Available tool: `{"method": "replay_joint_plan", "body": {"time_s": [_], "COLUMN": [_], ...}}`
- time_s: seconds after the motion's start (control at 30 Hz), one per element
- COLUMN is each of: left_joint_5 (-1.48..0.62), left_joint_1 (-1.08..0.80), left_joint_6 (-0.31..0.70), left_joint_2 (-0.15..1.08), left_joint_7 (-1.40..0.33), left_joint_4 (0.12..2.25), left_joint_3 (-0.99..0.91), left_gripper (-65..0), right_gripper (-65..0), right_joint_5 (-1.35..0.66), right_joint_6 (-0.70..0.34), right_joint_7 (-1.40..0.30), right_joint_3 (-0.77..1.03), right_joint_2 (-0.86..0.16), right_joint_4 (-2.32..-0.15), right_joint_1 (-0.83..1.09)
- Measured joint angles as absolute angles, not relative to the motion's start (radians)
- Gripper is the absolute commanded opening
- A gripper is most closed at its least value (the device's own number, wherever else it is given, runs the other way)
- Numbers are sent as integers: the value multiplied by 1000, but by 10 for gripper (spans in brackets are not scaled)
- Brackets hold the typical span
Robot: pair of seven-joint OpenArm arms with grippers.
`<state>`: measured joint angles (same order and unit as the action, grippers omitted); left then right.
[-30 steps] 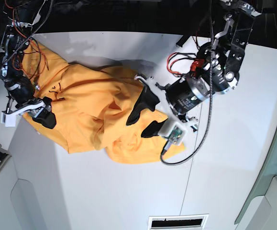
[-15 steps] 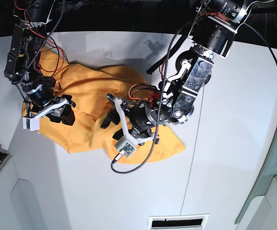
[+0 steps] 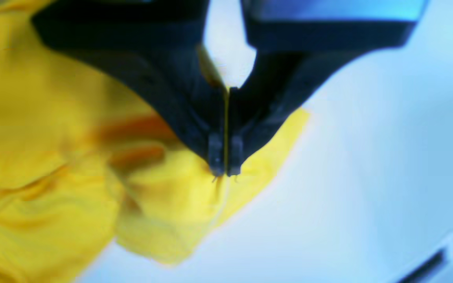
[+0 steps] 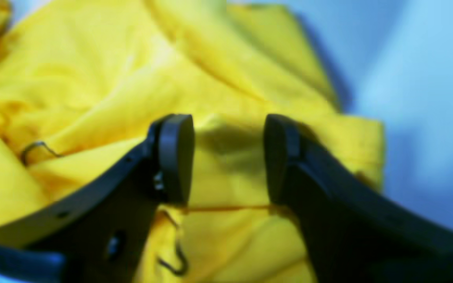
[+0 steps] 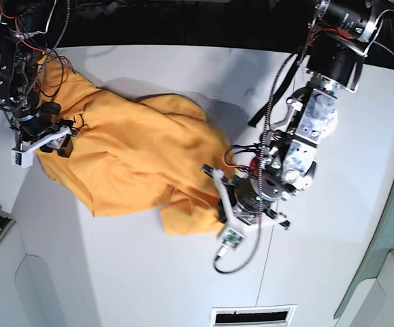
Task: Layout the t-shirt on the table in an organized manner, then fold the t-shirt properly
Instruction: 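Grasp the shirt's middle with the left gripper and drag it outward, then grasp opposite shirt ends with both grippers and stretch them apart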
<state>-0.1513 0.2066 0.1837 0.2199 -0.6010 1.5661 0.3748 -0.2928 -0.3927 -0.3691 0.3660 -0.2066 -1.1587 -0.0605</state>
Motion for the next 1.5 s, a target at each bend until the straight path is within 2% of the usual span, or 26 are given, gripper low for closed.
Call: {"method": "replay_joint_plan", "body": {"time_s": [0.23,0.33,0.47,0.57,0.63,0.87,0.97,1.1,1.27,1.5], "left_joint_5": [-275,-277,-286,-285,-289,-372,-416,-447,-454,-455], "left_joint_1": [9,-111,-260,-332,-367,-369,-375,-387,-443,-406], "left_joint_6": [184,113,125,187,202,199,250,260,241,239], "left_joint_2": [342,349,338,318,306,305,305,302,299,294], "left_joint_7": [-659,-659,-665,-665,-666,-633,-673,-694,-666,-631], "left_joint_4": [1864,1948,1977,1977,1977,2017,2017,2017,2000,1978], "left_joint_3": [303,247,138,81,64,-38,-72,-71,-72,-70], "left_gripper": [-650,-650,-650,-498,-441,-434,-434,-378,-378,-378], "right_gripper": [-355,-355,-355,-355,-355,-355,-355,-355,-355,-355], "right_joint_5": [-324,-323,-332,-355,-396,-519,-567,-558,-580,-614], "right_joint_6": [-394,-391,-392,-402,-411,-441,-442,-453,-471,-473], "right_joint_7": [-362,-359,-363,-373,-415,-616,-659,-669,-599,-591], "right_joint_3": [365,369,387,400,418,617,685,702,698,700], "right_joint_2": [-269,-286,-288,-288,-287,-289,-300,-302,-296,-294], "right_joint_4": [-1127,-1126,-1126,-1126,-1138,-1340,-1377,-1373,-1373,-1372], "right_joint_1": [-64,-60,-60,-61,-60,-35,25,141,241,180]}}
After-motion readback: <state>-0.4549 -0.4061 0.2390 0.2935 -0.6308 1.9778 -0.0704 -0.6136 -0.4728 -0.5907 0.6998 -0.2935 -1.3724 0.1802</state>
